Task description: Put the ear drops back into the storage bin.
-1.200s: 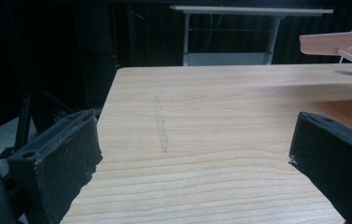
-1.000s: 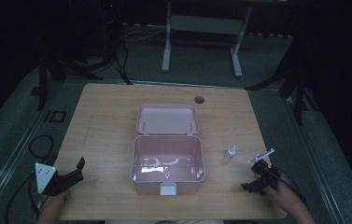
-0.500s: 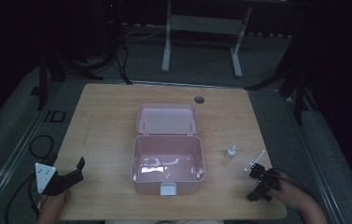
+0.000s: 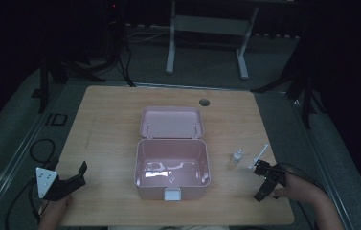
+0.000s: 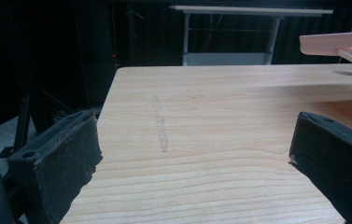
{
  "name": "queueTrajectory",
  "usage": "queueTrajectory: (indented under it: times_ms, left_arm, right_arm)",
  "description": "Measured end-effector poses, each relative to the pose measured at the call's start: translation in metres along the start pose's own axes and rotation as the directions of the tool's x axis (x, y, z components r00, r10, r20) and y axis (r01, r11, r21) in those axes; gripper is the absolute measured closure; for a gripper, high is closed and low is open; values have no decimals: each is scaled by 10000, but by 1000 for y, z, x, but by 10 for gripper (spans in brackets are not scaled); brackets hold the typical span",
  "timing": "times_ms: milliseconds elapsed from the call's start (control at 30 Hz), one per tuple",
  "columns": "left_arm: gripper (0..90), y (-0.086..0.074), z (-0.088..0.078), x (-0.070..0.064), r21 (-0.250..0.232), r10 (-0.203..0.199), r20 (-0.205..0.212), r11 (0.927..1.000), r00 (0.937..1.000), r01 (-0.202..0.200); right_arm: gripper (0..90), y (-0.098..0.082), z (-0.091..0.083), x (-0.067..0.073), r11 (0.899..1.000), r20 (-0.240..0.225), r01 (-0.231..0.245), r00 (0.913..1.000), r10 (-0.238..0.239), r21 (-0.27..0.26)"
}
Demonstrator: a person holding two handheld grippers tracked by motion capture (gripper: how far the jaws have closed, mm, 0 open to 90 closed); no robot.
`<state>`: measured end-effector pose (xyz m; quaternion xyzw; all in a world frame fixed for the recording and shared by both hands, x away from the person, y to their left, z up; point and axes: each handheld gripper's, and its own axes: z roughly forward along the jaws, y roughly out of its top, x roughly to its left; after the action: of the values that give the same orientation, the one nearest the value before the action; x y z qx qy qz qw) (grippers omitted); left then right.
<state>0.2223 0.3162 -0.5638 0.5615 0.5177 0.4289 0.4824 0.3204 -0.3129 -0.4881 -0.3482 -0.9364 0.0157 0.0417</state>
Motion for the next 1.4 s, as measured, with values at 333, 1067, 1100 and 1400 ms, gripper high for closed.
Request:
queueTrajectory:
  times_ms: [333,1067,1100,1400]
  left_arm:
    - [19,0,0,0,-3,-34,9,10000,10000,34]
    - [19,0,0,0,-3,5,54,10000,10000,-5]
    - [19,0,0,0,-2,4,54,10000,10000,-4]
    - [19,0,0,0,15,44,64,10000,10000,-44]
  right_arm:
    - [111,21,-3,-17,9980,-14,-618,9981,618,149]
    - [157,79,-13,-37,9915,-30,-1213,9926,1213,-473]
    - [169,84,-14,-39,9904,-70,-1242,9923,1240,-607]
    - [214,105,-11,-47,9888,-66,-1403,9901,1402,-517]
